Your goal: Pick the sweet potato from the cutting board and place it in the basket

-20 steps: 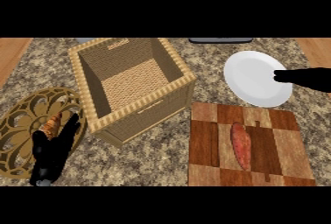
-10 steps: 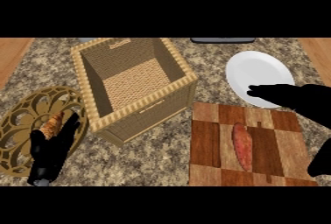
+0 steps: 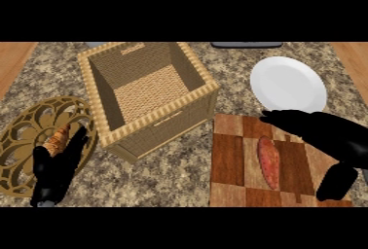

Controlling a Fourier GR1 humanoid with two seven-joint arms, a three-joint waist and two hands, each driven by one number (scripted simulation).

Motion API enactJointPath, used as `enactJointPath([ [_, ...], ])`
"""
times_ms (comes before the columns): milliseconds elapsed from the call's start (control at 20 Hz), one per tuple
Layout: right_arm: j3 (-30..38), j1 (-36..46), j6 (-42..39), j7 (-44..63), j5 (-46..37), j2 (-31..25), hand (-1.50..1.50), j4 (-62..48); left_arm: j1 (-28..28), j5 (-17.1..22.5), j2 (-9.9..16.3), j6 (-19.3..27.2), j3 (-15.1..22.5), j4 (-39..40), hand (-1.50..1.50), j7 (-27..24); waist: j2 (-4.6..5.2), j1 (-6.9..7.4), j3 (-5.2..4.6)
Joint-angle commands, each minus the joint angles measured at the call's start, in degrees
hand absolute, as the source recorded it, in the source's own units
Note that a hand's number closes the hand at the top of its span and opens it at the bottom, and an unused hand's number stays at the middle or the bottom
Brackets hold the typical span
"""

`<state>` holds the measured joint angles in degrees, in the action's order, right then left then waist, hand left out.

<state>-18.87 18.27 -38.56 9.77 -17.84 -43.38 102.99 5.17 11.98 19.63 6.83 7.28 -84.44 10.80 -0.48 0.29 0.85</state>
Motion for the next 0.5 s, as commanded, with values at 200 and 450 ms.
enactJointPath([
  [200,-2.45,-2.07,4.81,-7.68,-8.96,1.92,-1.5,-5.52,2.01,-2.44,-2.78,1.12,2.15,4.84,0.0,1.98,0.74,0.18,-0.78],
  [450,-4.98,-2.2,7.09,-5.55,-11.65,7.29,-1.5,-6.52,-0.51,-2.97,-3.33,1.18,1.64,6.22,0.0,3.27,0.7,-0.11,-0.84],
])
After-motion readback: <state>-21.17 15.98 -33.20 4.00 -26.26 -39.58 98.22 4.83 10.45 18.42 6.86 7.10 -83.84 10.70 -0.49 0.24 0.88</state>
